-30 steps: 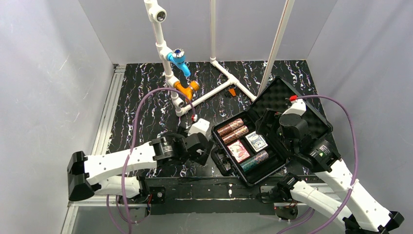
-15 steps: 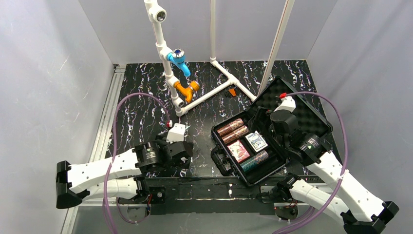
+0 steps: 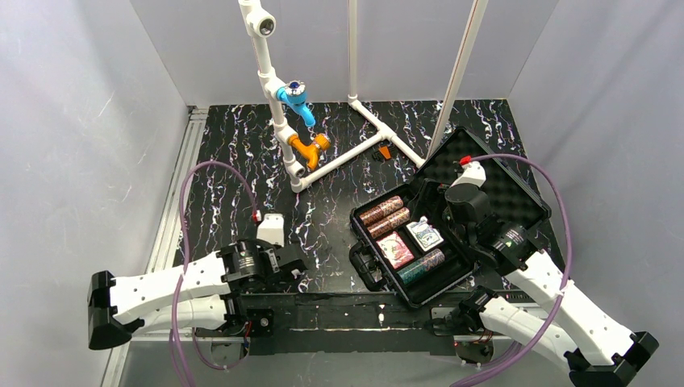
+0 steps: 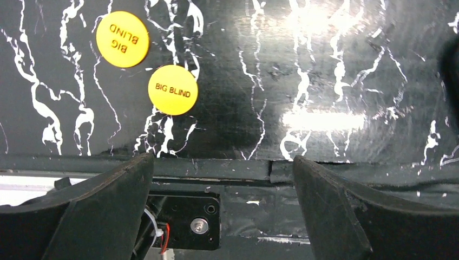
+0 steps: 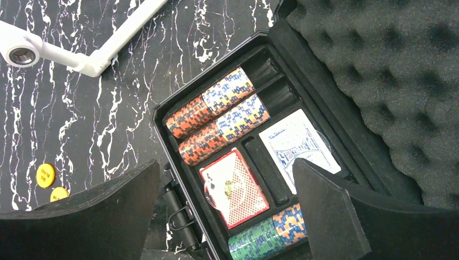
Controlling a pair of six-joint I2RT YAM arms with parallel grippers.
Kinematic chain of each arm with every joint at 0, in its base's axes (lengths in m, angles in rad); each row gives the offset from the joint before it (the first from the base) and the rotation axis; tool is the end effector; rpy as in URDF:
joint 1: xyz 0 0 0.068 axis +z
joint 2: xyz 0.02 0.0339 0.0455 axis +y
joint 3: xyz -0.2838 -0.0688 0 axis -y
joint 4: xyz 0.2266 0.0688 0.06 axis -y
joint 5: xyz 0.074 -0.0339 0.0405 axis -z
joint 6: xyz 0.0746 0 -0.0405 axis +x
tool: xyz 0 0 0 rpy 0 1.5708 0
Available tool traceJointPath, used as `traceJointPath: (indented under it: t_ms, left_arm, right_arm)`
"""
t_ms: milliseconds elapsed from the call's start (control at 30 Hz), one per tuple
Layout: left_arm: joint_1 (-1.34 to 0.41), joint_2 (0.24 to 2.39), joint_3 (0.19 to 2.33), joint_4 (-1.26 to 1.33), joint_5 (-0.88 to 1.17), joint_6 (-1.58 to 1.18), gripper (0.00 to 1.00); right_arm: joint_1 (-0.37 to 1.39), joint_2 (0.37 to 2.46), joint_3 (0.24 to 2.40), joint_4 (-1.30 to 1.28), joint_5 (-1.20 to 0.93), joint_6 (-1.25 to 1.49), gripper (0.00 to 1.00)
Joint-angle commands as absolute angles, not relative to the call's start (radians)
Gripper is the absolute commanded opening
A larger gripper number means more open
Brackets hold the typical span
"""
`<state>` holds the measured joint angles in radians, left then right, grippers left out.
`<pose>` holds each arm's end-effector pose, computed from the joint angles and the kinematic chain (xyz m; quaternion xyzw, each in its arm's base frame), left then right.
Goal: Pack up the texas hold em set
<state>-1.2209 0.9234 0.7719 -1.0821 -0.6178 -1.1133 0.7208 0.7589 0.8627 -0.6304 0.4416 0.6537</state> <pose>0.0840 -0.1040 0.2378 -0.0004 0.9405 -0.0293 0.3384 0.1379 0.0787 0.3209 0.0808 0.8489 0.1620 0.4966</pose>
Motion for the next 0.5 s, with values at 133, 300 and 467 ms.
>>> traceJointPath:
  t_ms: [133, 300, 467]
  left_arm:
    - [-1.006, 0.827, 0.674, -1.099, -0.562, -1.147, 0.99]
    - [-0.886, 0.841, 0.633, -1.019, -0.499, -1.112, 0.94]
    - [-0.741, 0.86, 0.576, -0.913, -0.411, -1.04, 0.89]
  right_arm:
    - [0.723, 0.745, 0.855, -0.591, 0.446, 0.64, 1.0]
    - [0.723, 0.737, 0.848, -0.597, 0.446, 0.642, 1.0]
    - [0.723, 0.712, 0.838, -0.611, 0.446, 0.653, 1.0]
